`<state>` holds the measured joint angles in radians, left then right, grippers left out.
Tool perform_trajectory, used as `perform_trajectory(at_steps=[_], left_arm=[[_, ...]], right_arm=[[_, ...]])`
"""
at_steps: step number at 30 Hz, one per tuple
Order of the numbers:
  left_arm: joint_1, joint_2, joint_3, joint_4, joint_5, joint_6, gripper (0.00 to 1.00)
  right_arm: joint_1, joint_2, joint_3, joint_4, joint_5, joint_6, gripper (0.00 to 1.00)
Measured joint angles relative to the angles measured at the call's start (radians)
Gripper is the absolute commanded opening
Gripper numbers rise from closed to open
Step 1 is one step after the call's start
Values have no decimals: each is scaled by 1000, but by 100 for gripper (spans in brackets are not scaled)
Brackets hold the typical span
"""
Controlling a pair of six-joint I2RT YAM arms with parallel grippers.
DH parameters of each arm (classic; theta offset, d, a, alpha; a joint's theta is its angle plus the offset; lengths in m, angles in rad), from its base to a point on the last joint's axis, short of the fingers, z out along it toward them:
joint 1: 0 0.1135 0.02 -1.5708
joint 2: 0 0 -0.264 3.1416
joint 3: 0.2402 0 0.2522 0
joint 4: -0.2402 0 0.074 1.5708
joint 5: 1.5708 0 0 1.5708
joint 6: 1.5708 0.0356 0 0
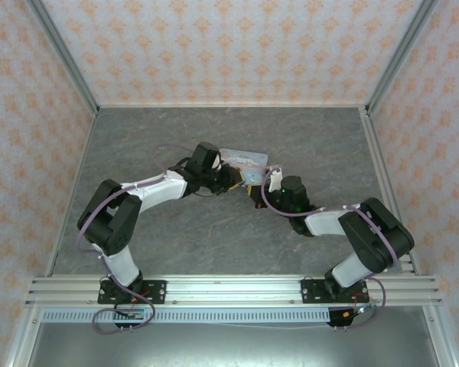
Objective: Unlock the padlock with the key
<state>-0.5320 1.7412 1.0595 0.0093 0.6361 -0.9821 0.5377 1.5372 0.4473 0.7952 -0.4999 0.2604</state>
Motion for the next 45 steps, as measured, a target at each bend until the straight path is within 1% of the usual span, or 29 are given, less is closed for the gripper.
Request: perform_trajectory(at_steps=[11,26,37,45], left_arm=[[4,0,0,-3,15,4,16],[9,0,0,5,9,4,16],[9,1,0,10,7,-7,16],[8,39,-1,44,11,-14,15]], right_arm=[[-4,50,21,43,-50,11,0],[-13,52,46,13,-70,47,0],[-13,53,44,16,-69,80,0],[-17,91,25,69,-56,103,0]])
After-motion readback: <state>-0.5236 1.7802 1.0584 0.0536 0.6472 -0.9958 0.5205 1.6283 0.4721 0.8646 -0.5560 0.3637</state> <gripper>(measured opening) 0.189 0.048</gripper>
